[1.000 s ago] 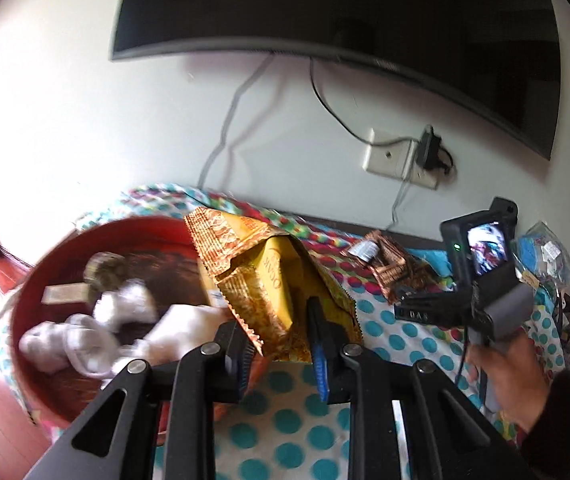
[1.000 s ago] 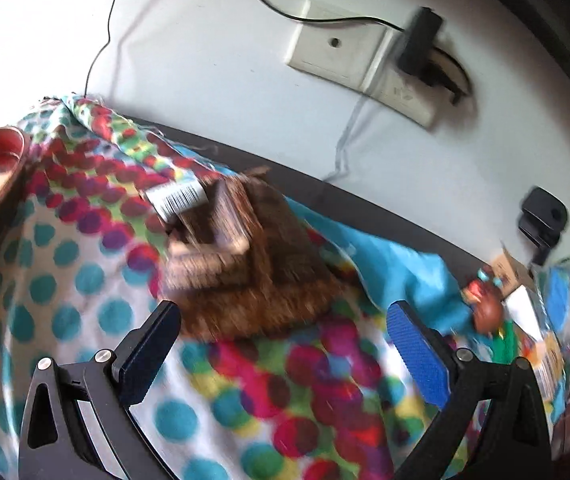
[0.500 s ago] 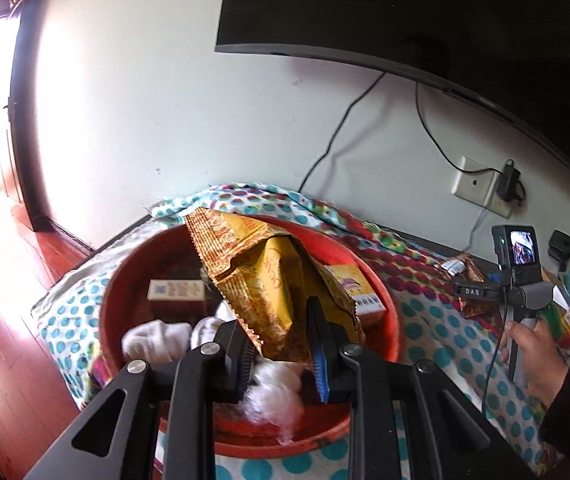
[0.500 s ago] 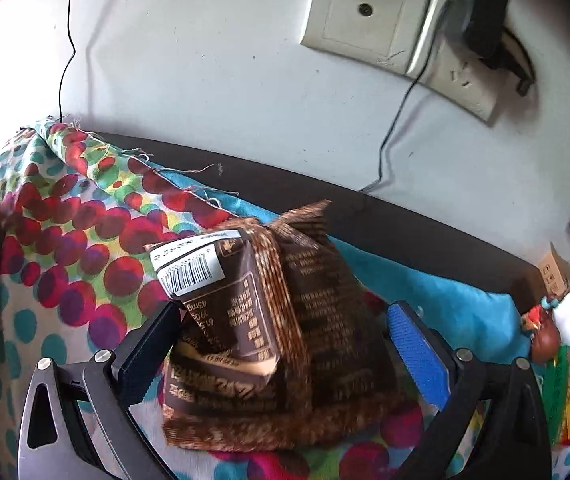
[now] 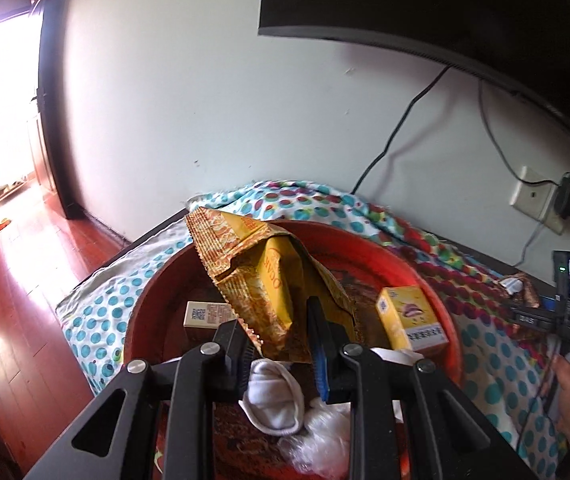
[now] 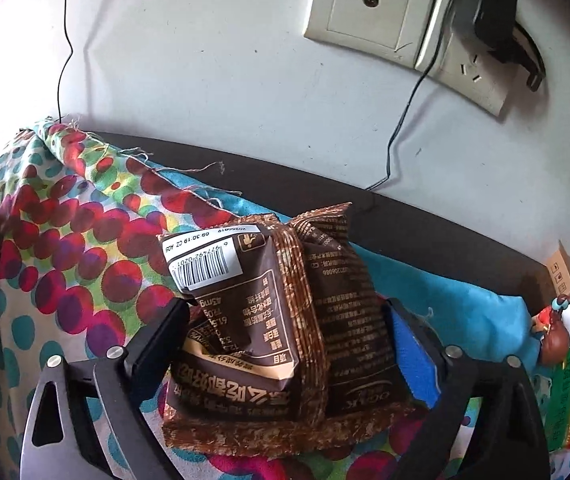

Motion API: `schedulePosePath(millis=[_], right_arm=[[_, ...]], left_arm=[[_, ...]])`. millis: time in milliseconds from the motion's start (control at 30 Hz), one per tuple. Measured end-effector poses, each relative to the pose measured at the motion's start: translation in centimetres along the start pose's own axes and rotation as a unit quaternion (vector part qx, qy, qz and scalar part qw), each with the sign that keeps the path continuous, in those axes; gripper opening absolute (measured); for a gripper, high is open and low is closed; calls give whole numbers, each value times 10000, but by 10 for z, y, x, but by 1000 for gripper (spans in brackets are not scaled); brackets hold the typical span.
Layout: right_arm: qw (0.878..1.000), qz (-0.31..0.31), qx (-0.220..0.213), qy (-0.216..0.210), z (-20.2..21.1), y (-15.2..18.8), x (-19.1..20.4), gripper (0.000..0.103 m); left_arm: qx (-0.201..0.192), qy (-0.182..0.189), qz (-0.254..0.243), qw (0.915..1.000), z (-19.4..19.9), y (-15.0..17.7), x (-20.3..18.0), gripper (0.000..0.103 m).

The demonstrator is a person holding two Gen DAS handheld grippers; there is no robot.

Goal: Organize objects
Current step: 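Lower the gold bag into the red tray and open the left gripper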

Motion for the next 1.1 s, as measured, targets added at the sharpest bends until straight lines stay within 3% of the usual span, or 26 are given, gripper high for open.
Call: schedulePosePath(millis=[467, 533, 600, 667, 800, 1100], right_arm=[[9995, -267, -158, -104, 8, -5, -7, 88], [9994, -287, -175, -102, 8, -6, -8, 87], [9994, -290, -184, -104, 9, -6, -9, 87], [9993, -288, -193, -113, 9, -7, -9, 87], [9994, -272, -192, -112, 11, -7, -8, 87], [9993, -275, -233, -88, 12, -9, -6, 87]], left_arm=[[341, -353, 168, 9987, -36, -1, 17, 26], [708, -274, 153, 9970, -53, 8, 16, 38], [892, -481, 46, 9948, -61, 15, 18, 53], [865, -554, 50, 9947, -61, 16, 20, 56], [865, -757, 79, 9933, -56, 20, 24, 87], [527, -894, -183, 9944, -21, 15, 17, 88]])
Point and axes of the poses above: each gripper's, at about its wrist camera, not at the fingertips, and z roughly against the way its jaws point, x to its left, y to its underside, the point moved 10 cm from there along -z, roughly the way its jaws point, and after that the axes turned 5 degrees about -z, right-handed, at the moved point
